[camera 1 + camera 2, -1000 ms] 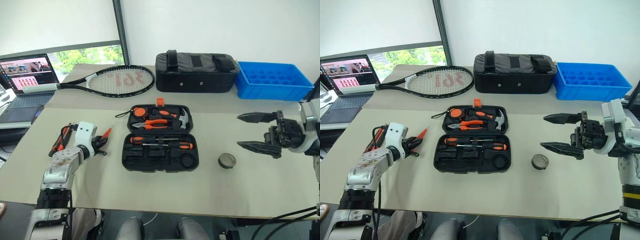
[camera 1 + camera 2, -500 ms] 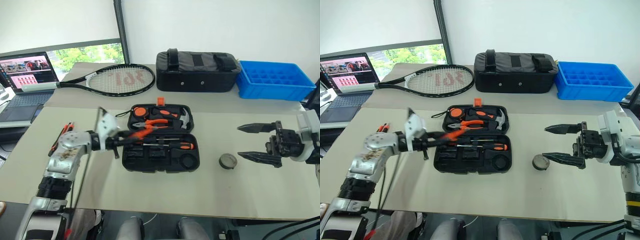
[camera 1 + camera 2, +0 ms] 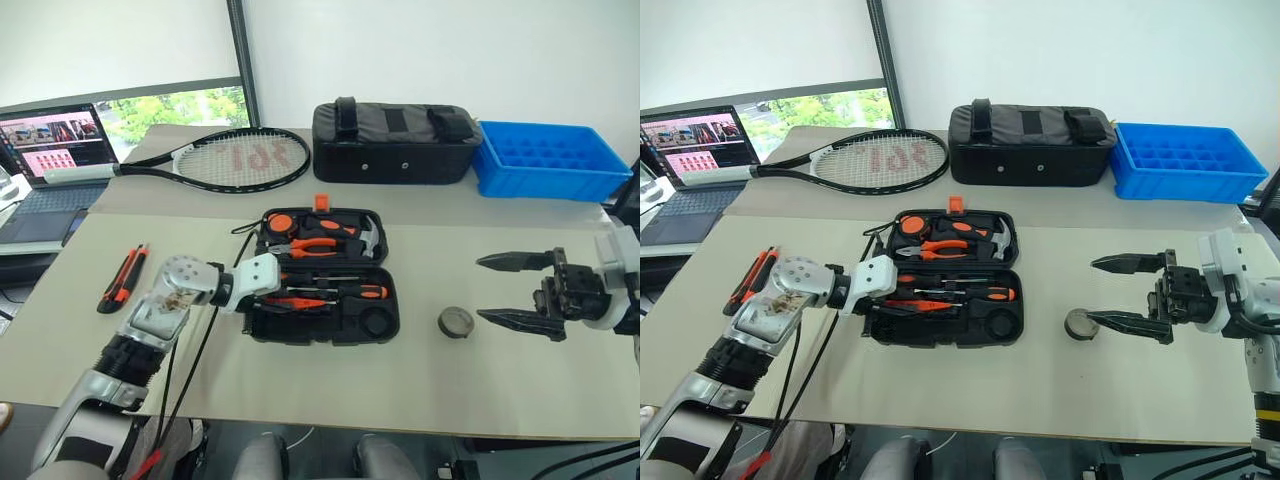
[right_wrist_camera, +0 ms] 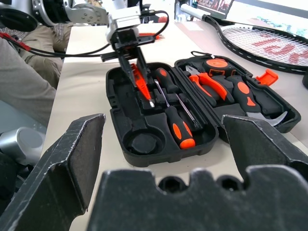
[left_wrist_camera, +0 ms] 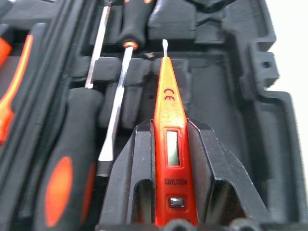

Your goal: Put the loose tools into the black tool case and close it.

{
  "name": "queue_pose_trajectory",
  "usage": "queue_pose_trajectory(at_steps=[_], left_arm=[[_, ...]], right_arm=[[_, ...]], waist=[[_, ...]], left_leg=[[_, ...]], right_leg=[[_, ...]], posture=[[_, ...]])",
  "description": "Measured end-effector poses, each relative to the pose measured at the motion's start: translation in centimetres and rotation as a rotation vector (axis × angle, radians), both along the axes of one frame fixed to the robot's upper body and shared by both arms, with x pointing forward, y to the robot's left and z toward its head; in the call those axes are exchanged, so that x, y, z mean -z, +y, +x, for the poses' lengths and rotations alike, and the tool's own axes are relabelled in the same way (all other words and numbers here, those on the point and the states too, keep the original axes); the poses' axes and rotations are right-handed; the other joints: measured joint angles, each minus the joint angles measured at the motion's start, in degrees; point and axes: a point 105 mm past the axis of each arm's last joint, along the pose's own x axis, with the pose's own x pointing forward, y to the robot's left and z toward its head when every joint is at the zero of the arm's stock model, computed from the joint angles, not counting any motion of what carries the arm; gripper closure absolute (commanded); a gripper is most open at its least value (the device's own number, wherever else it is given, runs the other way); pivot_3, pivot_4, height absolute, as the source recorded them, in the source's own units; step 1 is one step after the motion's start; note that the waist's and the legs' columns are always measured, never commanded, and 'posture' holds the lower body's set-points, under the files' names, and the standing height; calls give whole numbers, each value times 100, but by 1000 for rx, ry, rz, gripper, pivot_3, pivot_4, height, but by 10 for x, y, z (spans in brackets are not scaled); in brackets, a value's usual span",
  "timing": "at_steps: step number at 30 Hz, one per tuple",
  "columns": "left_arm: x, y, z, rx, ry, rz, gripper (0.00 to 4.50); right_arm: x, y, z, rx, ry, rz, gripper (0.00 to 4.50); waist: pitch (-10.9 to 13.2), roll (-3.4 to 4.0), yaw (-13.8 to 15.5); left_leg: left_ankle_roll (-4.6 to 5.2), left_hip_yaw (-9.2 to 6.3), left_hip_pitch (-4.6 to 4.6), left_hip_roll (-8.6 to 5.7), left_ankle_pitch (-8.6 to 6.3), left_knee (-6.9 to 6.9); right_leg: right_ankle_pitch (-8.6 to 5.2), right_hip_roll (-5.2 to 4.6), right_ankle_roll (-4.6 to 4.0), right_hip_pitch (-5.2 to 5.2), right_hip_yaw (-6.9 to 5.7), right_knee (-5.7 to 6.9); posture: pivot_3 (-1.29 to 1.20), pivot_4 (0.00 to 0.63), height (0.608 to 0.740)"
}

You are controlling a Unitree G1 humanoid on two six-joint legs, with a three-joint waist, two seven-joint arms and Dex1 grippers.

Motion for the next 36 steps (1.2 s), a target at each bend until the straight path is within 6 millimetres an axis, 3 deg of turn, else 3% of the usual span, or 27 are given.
queue_pose_trajectory(at_steps=[7, 15, 16, 18, 25, 33, 36], left_arm=[[0, 10, 2, -9, 30, 37, 4002], [3, 8, 8, 11, 33, 63, 4002], [3, 8, 9, 11, 35, 64, 3202], [8, 7, 9, 7, 44, 78, 2744], [19, -5, 7, 37, 80, 78, 76], [15, -7, 9, 33, 89, 38, 19], [-7, -9, 7, 18, 78, -81, 19]], right_arm=[[1, -1, -2, 2, 3, 8, 0], [-1, -1, -2, -1, -5, 15, 0], [-1, -1, -2, -1, -5, 15, 0], [-1, -1, -2, -1, -7, 15, 0], [0, -1, -3, -1, -15, 13, 0], [0, -1, -3, -1, -21, 12, 0], [0, -1, -3, 0, -19, 13, 0]], waist=[[0, 1, -12], [-1, 3, 4], [-2, 4, 4], [-2, 5, 4], [3, 8, 4], [10, 18, 5], [20, 30, 0]], left_leg=[[0, 0, 2, 1, 0, 0], [0, 0, 5, 0, 0, 5], [0, 0, 5, 0, 0, 7], [0, 0, 5, 0, 0, 10], [2, -7, 0, 1, -1, 38], [2, -10, -4, 0, -1, 55], [2, -12, -12, 2, -1, 54]], right_leg=[[0, 2, 0, 0, 0, 2], [0, 1, 0, 7, 0, 1], [0, 1, 1, 8, -1, 2], [0, 1, 1, 9, -1, 3], [0, 2, 3, 13, -5, 15], [6, 2, 16, 16, -4, 20], [6, 2, 15, 11, -7, 18]], posture=[[0, 150, 708], [0, 150, 708], [0, 150, 708], [0, 150, 708], [0, 150, 708], [0, 150, 708], [0, 150, 708]])
